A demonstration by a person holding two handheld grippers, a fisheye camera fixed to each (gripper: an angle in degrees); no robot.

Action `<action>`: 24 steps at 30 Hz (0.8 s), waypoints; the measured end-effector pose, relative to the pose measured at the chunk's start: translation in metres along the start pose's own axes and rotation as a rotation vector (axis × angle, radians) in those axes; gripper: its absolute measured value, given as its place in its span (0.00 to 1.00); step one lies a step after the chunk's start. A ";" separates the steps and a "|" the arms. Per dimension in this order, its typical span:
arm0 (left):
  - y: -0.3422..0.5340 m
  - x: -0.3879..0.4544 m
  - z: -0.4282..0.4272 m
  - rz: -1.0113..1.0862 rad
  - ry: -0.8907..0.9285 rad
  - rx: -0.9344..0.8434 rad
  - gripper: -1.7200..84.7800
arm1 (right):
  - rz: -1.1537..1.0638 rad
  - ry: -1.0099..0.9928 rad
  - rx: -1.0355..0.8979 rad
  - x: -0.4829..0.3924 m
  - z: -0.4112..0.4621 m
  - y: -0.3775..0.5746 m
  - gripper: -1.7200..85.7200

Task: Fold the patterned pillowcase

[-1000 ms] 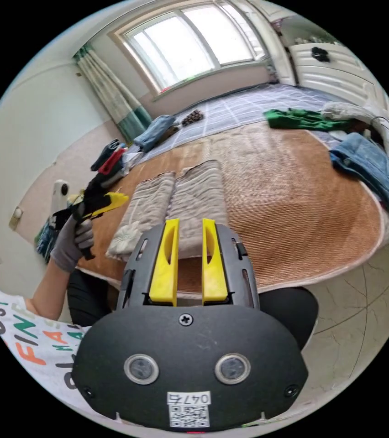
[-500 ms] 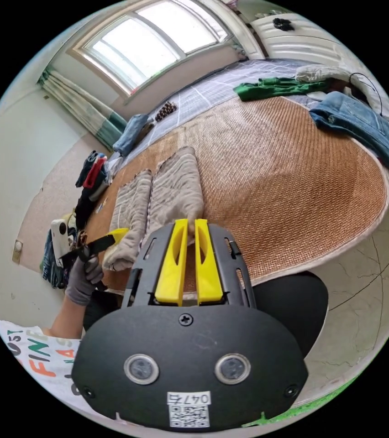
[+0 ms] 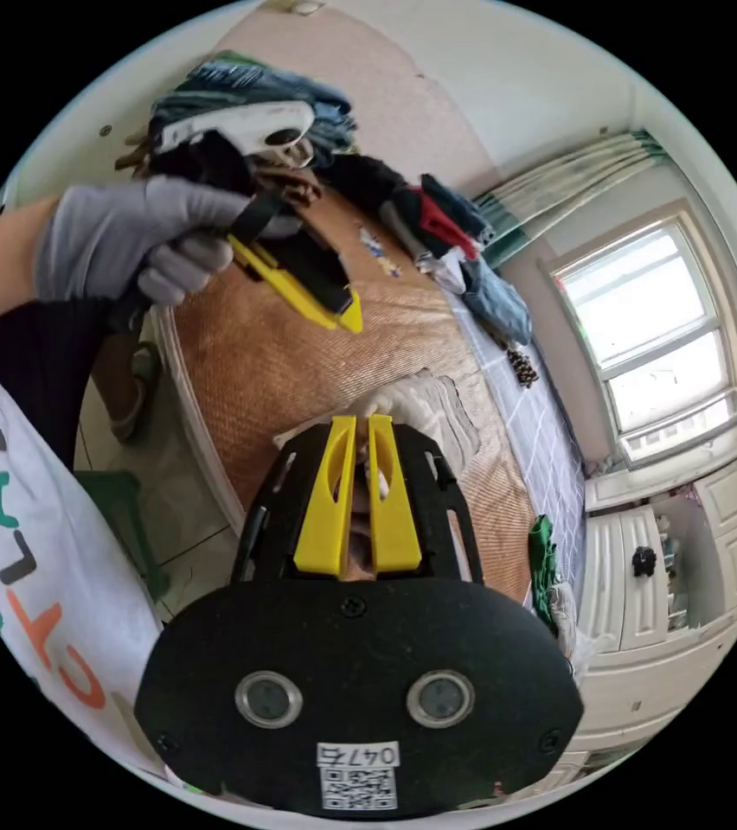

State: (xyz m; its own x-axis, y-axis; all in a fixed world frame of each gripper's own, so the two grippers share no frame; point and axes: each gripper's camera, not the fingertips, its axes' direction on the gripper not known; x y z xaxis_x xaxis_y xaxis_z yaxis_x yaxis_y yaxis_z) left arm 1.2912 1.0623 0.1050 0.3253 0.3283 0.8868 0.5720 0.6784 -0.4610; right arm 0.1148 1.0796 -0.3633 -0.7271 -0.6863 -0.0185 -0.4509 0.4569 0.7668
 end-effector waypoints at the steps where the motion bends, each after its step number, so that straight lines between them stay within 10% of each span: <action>1: 0.001 -0.006 -0.002 -0.016 -0.001 -0.004 0.14 | -0.021 -0.015 -0.028 -0.011 0.007 -0.008 0.02; 9: -0.044 -0.040 0.086 -0.119 0.103 -0.123 0.21 | 0.117 -0.195 0.025 0.026 -0.015 -0.024 0.11; 24: -0.114 0.011 0.225 -0.008 -0.001 -0.284 0.08 | 0.011 0.111 0.014 0.037 -0.030 -0.027 0.02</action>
State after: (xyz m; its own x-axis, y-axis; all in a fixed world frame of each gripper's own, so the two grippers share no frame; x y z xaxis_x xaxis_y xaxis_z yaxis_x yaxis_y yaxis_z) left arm 1.0599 1.1368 0.1744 0.3194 0.3246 0.8903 0.7628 0.4693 -0.4448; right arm 0.1154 1.0246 -0.3653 -0.6704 -0.7394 0.0616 -0.4509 0.4719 0.7577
